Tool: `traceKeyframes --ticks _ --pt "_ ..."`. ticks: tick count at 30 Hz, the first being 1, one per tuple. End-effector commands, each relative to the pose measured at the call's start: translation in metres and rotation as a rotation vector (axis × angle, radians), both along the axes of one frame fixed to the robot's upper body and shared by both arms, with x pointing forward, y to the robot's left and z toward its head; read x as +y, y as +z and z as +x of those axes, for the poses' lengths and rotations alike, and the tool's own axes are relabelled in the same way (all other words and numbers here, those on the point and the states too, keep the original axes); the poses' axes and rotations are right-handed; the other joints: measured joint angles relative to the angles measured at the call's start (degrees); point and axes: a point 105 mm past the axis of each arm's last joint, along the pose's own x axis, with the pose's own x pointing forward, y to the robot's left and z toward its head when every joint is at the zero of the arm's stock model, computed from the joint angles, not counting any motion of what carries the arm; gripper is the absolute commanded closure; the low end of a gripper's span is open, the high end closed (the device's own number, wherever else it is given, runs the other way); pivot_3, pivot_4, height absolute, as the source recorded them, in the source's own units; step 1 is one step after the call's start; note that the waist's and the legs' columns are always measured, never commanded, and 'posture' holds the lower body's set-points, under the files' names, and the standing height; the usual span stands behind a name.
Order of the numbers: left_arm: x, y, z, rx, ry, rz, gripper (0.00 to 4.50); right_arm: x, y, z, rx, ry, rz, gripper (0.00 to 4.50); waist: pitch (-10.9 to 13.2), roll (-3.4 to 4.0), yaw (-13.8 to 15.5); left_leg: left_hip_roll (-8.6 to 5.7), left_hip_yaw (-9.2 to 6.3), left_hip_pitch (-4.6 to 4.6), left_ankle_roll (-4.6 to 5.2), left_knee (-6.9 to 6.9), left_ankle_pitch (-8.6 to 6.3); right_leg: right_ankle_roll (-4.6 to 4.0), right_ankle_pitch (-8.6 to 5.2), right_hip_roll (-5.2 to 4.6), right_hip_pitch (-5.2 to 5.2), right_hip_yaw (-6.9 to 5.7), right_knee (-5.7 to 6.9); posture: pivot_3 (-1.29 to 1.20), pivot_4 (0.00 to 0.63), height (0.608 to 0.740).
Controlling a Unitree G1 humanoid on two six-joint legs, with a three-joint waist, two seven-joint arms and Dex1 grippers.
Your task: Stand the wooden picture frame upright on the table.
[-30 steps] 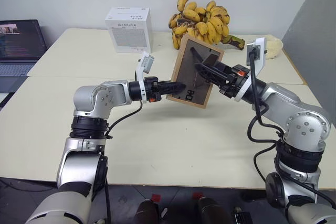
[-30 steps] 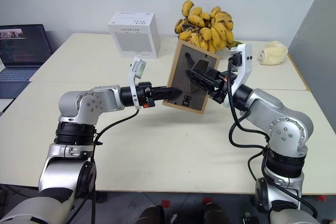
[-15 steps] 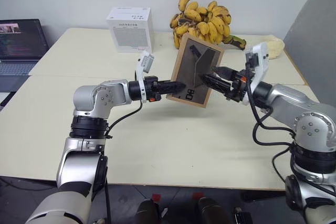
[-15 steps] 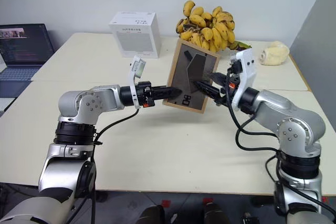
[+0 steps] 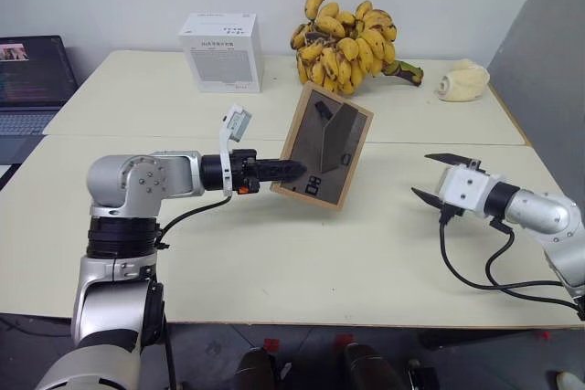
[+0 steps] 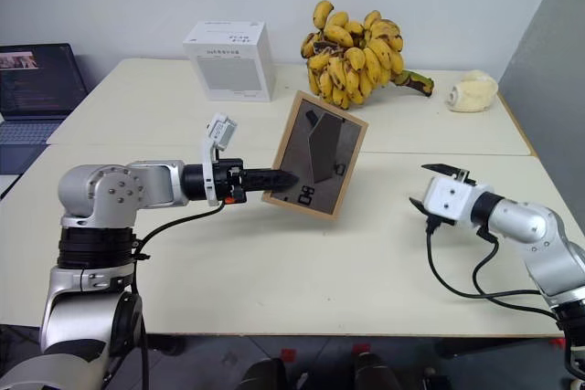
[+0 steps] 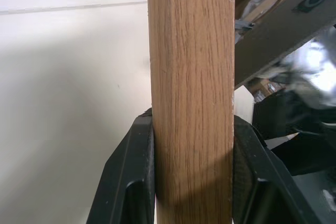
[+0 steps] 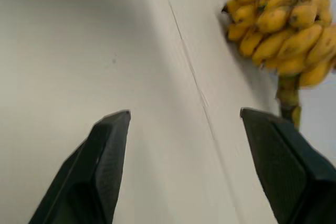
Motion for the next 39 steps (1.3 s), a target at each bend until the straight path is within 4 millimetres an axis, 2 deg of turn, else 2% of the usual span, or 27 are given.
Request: traceKeyframes --ticks 1,5,10,18,26,34,37,39 --pt "0.0 0.021 -0.023 -0.009 -0.052 -0.046 3.21 0.02 0.022 0.006 -0.349 0.136 -0.065 0.98 0.0 0.0 -0.3 -0.01 0.0 0.0 -0.01 0.03 0.0 -0.04 0.02 -0.01 0.0 0.02 0.06 0.0 0.15 0.74" --pt "0.001 0.018 -0.033 0.022 -0.058 -0.057 3.21 0.047 0.033 0.009 -0.604 0.239 -0.071 0.98 0.0 -0.01 -0.5 -0.05 -0.03 0.09 -0.11 0.06 0.07 -0.19 0.11 -0.05 0.02 0.01 0.24 0.0 0.15 0.74" --pt "0.003 0.016 -0.034 0.048 -0.04 -0.075 3.21 0.069 0.044 0.013 -0.812 0.299 -0.039 0.98 0.0 -0.02 -0.5 -0.08 -0.1 0.12 -0.2 0.1 0.12 -0.21 0.12 -0.12 0.04 -0.02 0.34 0.0 0.15 0.74" --pt "0.007 0.023 -0.029 0.09 -0.013 -0.082 3.21 0.099 0.051 0.01 -0.986 0.402 -0.015 0.98 0.0 -0.02 -0.5 -0.21 -0.17 0.12 -0.2 0.15 0.13 -0.22 0.12 -0.22 0.09 -0.07 0.41 0.0 0.15 0.74" --pt "0.004 0.027 -0.033 0.105 -0.041 -0.075 3.21 0.104 0.052 0.007 -1.013 0.483 -0.038 0.98 0.0 -0.02 -0.5 -0.25 -0.25 0.12 -0.19 0.14 0.13 -0.22 0.12 -0.28 0.13 -0.18 0.42 0.0 0.15 0.74" --pt "0.002 0.028 -0.036 0.11 -0.057 -0.072 3.21 0.103 0.056 0.019 -1.008 0.496 -0.076 0.98 0.0 -0.02 -0.7 -0.27 -0.43 0.12 -0.18 0.19 0.17 -0.22 0.13 -0.28 0.2 -0.36 0.5 0.0 0.15 0.74" --pt "0.002 0.027 -0.037 0.11 -0.056 -0.071 3.21 0.103 0.056 0.021 -1.002 0.498 -0.077 1.48 0.0 -0.02 -0.7 -0.27 -0.49 0.12 -0.18 0.19 0.18 -0.22 0.13 -0.29 0.21 -0.44 0.52 0.0 0.15 0.74" --pt "0.003 0.027 -0.037 0.111 -0.056 -0.071 3.21 0.102 0.056 0.022 -1.0 0.501 -0.077 2.15 0.0 -0.02 -0.7 -0.28 -0.53 0.12 -0.19 0.19 0.19 -0.22 0.13 -0.3 0.22 -0.49 0.53 0.0 0.15 0.74"
